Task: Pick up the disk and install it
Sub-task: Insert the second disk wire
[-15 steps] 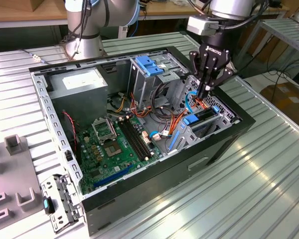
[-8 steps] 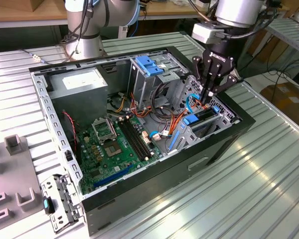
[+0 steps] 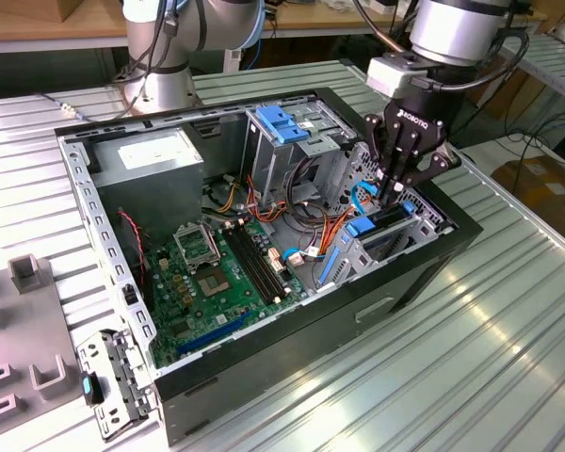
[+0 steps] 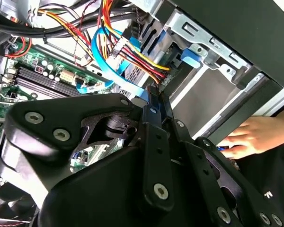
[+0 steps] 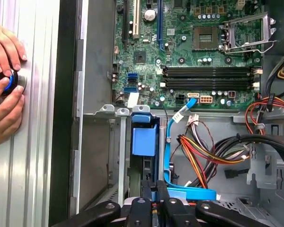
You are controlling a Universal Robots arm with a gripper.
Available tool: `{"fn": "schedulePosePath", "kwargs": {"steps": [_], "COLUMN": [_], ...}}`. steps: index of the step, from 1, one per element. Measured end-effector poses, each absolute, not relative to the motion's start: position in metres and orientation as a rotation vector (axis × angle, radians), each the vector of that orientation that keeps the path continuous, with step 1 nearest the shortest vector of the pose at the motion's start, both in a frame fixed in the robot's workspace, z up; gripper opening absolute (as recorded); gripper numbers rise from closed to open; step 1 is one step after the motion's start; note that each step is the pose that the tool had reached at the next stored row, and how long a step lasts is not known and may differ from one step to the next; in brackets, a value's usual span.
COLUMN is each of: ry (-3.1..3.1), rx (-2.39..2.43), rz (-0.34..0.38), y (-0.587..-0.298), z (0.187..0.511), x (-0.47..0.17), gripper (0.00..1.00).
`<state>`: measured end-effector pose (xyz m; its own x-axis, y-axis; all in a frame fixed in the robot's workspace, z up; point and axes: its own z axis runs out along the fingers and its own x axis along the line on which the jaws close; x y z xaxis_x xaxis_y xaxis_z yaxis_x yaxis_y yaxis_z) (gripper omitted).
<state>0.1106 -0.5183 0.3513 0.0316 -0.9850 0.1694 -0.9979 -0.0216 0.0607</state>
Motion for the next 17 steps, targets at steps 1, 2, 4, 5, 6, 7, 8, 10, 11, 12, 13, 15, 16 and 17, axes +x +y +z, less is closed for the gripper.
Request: {"fn": "schedulePosePath", "kwargs": {"steps": [1,2,4,5,6,7,8,10,11,12,13,15,16,17], "ry": [-2.075,-2.075,-2.075,-2.075,-2.075,-2.075,-2.075,-2.077,-2.092,-2.099,-2.109,-2.126,-2.13,-2.132], "rx": [2.135,2.135,2.135,2.135,2.135,2.135,2.135,2.138,2.154,2.163,2.175,2.194,2.2,2.202], "rz": [0.119,0.119,0.119,0.119,0.119,0.119,0.119,0.115,0.084,0.069,0.047,0.009,-0.002,-0.01], "y": [-0.518,-0.518,-0.518,-0.518,-0.518,-0.518,-0.518,-0.519,-0.521,-0.523,-0.524,-0.528,-0.532,-0.537], "z": [0.351,0.351,0.352,0.352,0.355,0.357,0.362,0.364,0.364,0.364,0.364,0.364,0.363,0.363], "x": [0.11,0.11,0.11,0.11,0.11,0.11,0.11,0.11,0.11,0.11,0.11,0.11,0.11,0.11], "gripper": [0.16,0.16,0.16,0.16,0.16,0.16,0.16,0.16,0.16,0.16,0.16,0.16,0.16,0.16]}}
